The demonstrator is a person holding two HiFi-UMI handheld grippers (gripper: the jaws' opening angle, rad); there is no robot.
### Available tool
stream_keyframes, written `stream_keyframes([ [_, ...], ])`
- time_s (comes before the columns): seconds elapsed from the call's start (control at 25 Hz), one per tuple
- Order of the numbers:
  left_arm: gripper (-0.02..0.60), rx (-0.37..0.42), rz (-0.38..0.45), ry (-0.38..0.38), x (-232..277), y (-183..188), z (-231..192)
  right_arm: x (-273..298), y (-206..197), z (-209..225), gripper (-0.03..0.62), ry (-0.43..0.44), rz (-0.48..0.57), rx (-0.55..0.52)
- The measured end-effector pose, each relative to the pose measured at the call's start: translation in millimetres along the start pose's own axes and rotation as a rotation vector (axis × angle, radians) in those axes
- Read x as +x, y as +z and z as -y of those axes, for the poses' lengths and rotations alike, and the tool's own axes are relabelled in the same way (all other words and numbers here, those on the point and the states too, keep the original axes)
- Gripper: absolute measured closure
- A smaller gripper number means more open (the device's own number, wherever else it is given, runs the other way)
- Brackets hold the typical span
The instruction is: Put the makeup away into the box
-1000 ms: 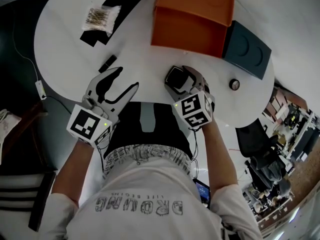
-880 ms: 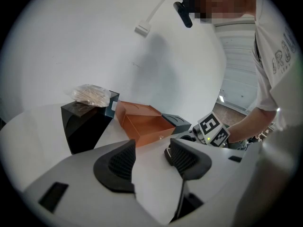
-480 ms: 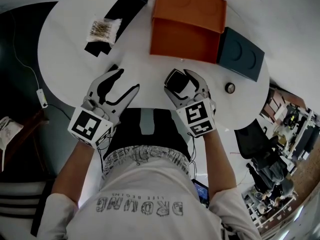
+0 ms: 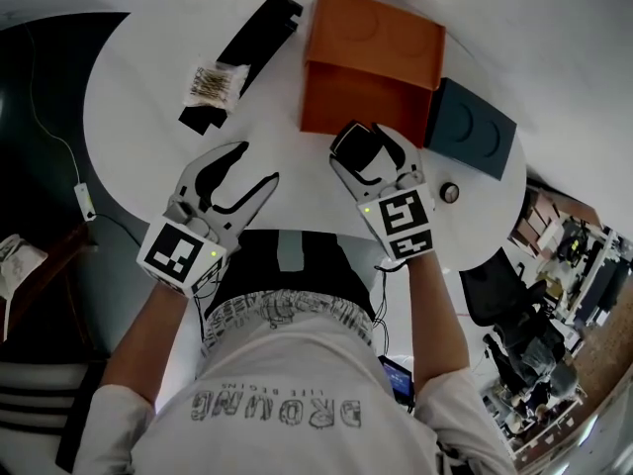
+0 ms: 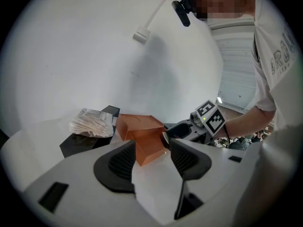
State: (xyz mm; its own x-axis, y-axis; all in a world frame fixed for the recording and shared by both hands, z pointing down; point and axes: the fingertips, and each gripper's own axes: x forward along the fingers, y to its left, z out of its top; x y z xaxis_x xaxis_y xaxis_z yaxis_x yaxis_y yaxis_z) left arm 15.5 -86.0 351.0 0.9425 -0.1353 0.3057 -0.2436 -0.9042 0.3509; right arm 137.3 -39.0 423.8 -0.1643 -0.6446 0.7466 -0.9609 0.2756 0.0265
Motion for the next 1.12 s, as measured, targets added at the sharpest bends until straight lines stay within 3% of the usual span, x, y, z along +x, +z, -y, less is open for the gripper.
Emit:
stream_keyframes([
  [0.48, 0.331, -0.038, -0.008, 0.014, 4.0, -2.7, -4.1, 42.6, 21.4, 31.5, 0.237, 0.046, -0.007, 0.032],
  [1.12, 0.334, -0.079, -0.001, 0.040, -1.4, -9.0, -23.3, 94.7, 8.2, 30.7, 0.237, 0.154, -0.189, 0.067],
])
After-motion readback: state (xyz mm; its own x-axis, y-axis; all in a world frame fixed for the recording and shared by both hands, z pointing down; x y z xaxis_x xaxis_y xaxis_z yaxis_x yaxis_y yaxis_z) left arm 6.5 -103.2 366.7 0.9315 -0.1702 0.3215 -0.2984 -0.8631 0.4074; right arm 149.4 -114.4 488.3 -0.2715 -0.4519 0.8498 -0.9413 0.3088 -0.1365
